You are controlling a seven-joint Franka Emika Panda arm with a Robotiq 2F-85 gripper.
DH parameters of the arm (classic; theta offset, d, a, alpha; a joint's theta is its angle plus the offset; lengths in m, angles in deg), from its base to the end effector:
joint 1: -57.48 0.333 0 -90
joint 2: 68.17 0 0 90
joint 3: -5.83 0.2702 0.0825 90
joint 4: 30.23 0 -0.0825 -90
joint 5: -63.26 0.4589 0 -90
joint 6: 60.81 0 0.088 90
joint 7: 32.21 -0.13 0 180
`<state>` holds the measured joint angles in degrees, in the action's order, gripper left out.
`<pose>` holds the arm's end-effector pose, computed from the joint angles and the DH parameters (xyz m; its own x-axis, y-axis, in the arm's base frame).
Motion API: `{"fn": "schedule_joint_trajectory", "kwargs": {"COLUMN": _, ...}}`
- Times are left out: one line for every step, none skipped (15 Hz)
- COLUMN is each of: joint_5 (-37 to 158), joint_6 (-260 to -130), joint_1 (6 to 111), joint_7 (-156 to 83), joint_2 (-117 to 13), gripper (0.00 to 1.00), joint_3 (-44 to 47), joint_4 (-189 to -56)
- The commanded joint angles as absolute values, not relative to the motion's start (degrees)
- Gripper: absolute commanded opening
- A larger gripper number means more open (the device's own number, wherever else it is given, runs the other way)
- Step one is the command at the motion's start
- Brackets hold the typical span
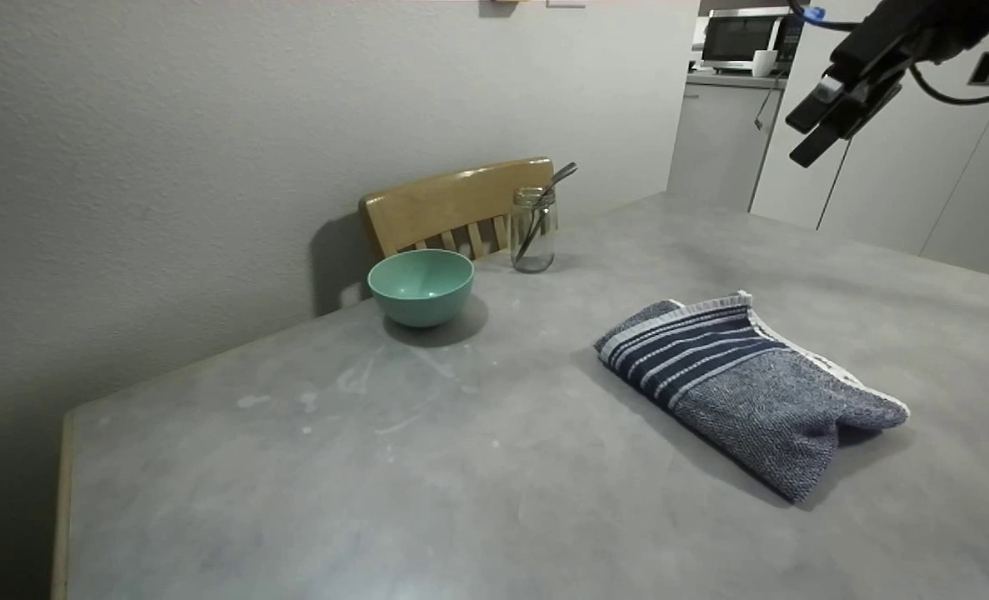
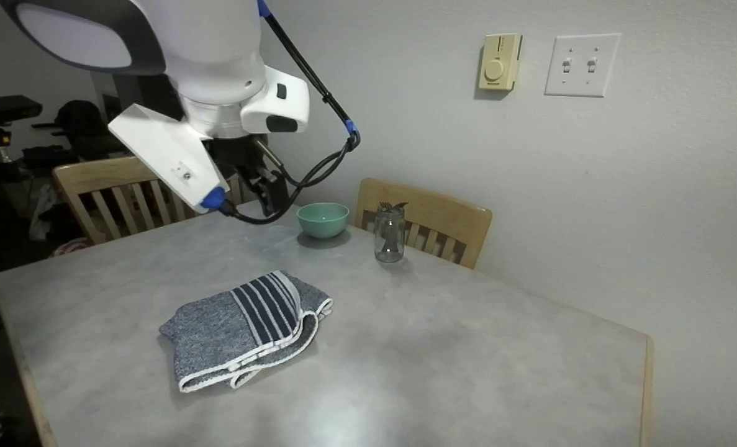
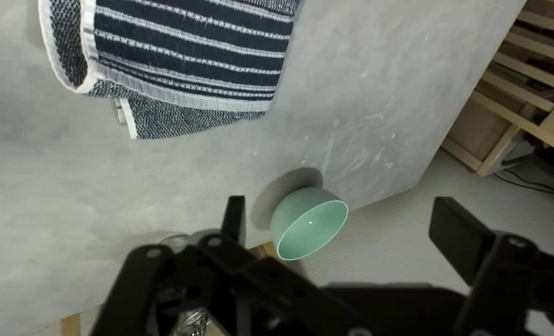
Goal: Unfold the towel once, fold the towel once, flip it over, unfold the towel once
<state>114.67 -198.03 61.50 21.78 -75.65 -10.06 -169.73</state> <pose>0.5407 -0.0904 0.2489 0.9143 -0.0338 0.4036 0.1733 -0.8681 -0.4651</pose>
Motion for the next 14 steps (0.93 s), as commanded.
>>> {"fn": "schedule_joint_trajectory", "kwargs": {"joint_5": 112.28, "joint_6": -196.16, "joint_1": 58.6, "joint_7": 24.49, "joint_2": -73.61, "gripper": 1.0, "joint_3": -6.05, "joint_4": -168.67}}
{"fn": "schedule_joint_trajectory", "kwargs": {"joint_5": 108.53, "joint_6": -194.72, "joint_1": 58.24, "joint_7": 23.8, "joint_2": -71.55, "gripper": 1.0, "joint_3": -5.2, "joint_4": -167.93}}
{"fn": "schedule_joint_trajectory", "kwargs": {"joint_5": 105.76, "joint_6": -193.36, "joint_1": 57.9, "joint_7": 22.16, "joint_2": -70.16, "gripper": 1.0, "joint_3": -4.65, "joint_4": -167.36}}
{"fn": "schedule_joint_trajectory", "kwargs": {"joint_5": 102.06, "joint_6": -192.19, "joint_1": 57.45, "joint_7": 20.11, "joint_2": -68.77, "gripper": 1.0, "joint_3": -4.17, "joint_4": -166.5}}
{"fn": "schedule_joint_trajectory", "kwargs": {"joint_5": 98.42, "joint_6": -191.21, "joint_1": 57.12, "joint_7": 18.86, "joint_2": -67.45, "gripper": 1.0, "joint_3": -3.79, "joint_4": -165.75}}
{"fn": "schedule_joint_trajectory", "kwargs": {"joint_5": 94.8, "joint_6": -190.01, "joint_1": 56.78, "joint_7": 17.71, "joint_2": -65.83, "gripper": 1.0, "joint_3": -3.5, "joint_4": -164.51}}
{"fn": "schedule_joint_trajectory", "kwargs": {"joint_5": 91.02, "joint_6": -188.77, "joint_1": 56.35, "joint_7": 16.6, "joint_2": -64.15, "gripper": 1.0, "joint_3": -3.27, "joint_4": -163.2}}
{"fn": "schedule_joint_trajectory", "kwargs": {"joint_5": 87.04, "joint_6": -187.99, "joint_1": 55.94, "joint_7": 15.5, "joint_2": -62.5, "gripper": 1.0, "joint_3": -3.07, "joint_4": -161.83}}
{"fn": "schedule_joint_trajectory", "kwargs": {"joint_5": 83.55, "joint_6": -187.63, "joint_1": 55.44, "joint_7": 15.16, "joint_2": -60.57, "gripper": 1.0, "joint_3": -2.91, "joint_4": -160.32}}
{"fn": "schedule_joint_trajectory", "kwargs": {"joint_5": 83.43, "joint_6": -188.66, "joint_1": 54.8, "joint_7": 16.67, "joint_2": -58.79, "gripper": 1.0, "joint_3": -2.6, "joint_4": -159.18}}
{"fn": "schedule_joint_trajectory", "kwargs": {"joint_5": 85.5, "joint_6": -188.67, "joint_1": 53.79, "joint_7": 19.72, "joint_2": -57.01, "gripper": 1.0, "joint_3": -2.02, "joint_4": -157.77}}
{"fn": "schedule_joint_trajectory", "kwargs": {"joint_5": 94.22, "joint_6": -187.57, "joint_1": 51.82, "joint_7": 27.38, "joint_2": -54.74, "gripper": 1.0, "joint_3": -0.58, "joint_4": -155.82}}
{"fn": "schedule_joint_trajectory", "kwargs": {"joint_5": 87.59, "joint_6": -190.28, "joint_1": 53.09, "joint_7": 19.17, "joint_2": -59.6, "gripper": 1.0, "joint_3": -0.56, "joint_4": -160.56}}
{"fn": "schedule_joint_trajectory", "kwargs": {"joint_5": 90.86, "joint_6": -190.12, "joint_1": 52.08, "joint_7": 22.91, "joint_2": -57.79, "gripper": 1.0, "joint_3": 0.08, "joint_4": -159.18}}
